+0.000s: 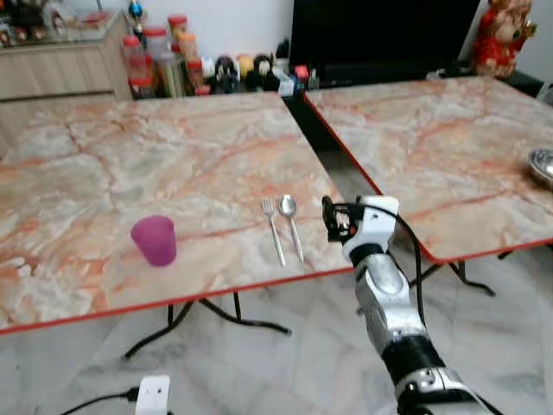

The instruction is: Setting the table

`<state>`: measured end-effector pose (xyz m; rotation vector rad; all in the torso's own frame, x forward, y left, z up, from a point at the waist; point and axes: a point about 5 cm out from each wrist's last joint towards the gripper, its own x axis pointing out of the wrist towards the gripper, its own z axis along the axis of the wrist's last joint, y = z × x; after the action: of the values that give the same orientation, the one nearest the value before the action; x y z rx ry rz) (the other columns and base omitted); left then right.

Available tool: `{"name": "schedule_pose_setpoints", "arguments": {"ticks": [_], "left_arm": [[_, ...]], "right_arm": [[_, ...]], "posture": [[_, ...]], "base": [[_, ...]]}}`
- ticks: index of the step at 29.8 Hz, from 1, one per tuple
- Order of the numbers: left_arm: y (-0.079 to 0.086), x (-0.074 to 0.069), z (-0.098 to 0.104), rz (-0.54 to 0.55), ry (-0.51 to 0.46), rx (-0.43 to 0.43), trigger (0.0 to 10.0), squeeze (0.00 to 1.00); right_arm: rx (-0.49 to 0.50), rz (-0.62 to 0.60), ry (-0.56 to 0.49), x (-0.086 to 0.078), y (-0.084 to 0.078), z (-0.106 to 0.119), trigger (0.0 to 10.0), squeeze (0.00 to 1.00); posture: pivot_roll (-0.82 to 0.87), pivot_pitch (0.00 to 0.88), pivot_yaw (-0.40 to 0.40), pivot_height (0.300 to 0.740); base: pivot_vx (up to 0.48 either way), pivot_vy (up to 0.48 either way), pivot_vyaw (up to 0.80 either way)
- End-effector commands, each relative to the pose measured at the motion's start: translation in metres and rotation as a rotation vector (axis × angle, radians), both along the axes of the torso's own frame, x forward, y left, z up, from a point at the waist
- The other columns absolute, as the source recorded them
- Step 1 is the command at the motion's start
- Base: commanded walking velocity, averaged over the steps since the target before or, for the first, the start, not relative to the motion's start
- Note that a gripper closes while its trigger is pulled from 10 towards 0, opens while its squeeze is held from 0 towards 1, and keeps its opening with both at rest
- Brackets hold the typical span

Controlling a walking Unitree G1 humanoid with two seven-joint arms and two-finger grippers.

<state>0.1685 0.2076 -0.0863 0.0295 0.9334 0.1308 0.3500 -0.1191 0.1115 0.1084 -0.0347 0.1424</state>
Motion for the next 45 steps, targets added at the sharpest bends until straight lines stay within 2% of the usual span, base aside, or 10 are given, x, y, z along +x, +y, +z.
{"name": "schedule_pose_setpoints", "arguments": {"ticks": [1,8,13,29,38,45], "left_arm": [[0.001,-0.001,0.0,0.008,0.005,-0.001,10.0,0.0],[0.001,0.001,0.0,0.0,0.005,0.001,10.0,0.0],[0.002,0.006,0.003,-0.002,-0.007,0.005,10.0,0.0],[0.002,0.002,0.001,0.004,0.0,0.002,10.0,0.0],[0.001,0.004,0.002,0.003,-0.003,0.0,10.0,0.0],[0.0,0.005,0.002,0.006,-0.012,-0.007,10.0,0.0]], "right_arm": [[0.001,0.021,-0.014,0.003,0.007,0.005,10.0,0.0],[0.003,0.023,-0.025,0.004,0.008,0.007,10.0,0.0],[-0.041,0.042,-0.053,0.001,0.01,0.007,10.0,0.0],[-0.03,0.04,-0.043,-0.002,0.009,0.003,10.0,0.0],[-0.051,0.048,0.0,-0.009,0.011,-0.007,10.0,0.0],[-0.063,0.063,0.036,-0.012,0.016,-0.012,10.0,0.0]], "posture": [[0.01,0.0,-0.013,0.714],[0.01,0.0,-0.011,0.714],[0.01,0.0,-0.012,0.714],[0.01,0.0,-0.011,0.714],[0.0,0.0,-0.007,0.714],[0.01,0.0,-0.009,0.714]], "base": [[0.307,0.0,0.0],[0.307,0.0,0.0],[0.311,0.0,0.1],[0.311,0.0,0.08],[0.308,0.0,0.0],[0.0,0.0,0.0]]}}
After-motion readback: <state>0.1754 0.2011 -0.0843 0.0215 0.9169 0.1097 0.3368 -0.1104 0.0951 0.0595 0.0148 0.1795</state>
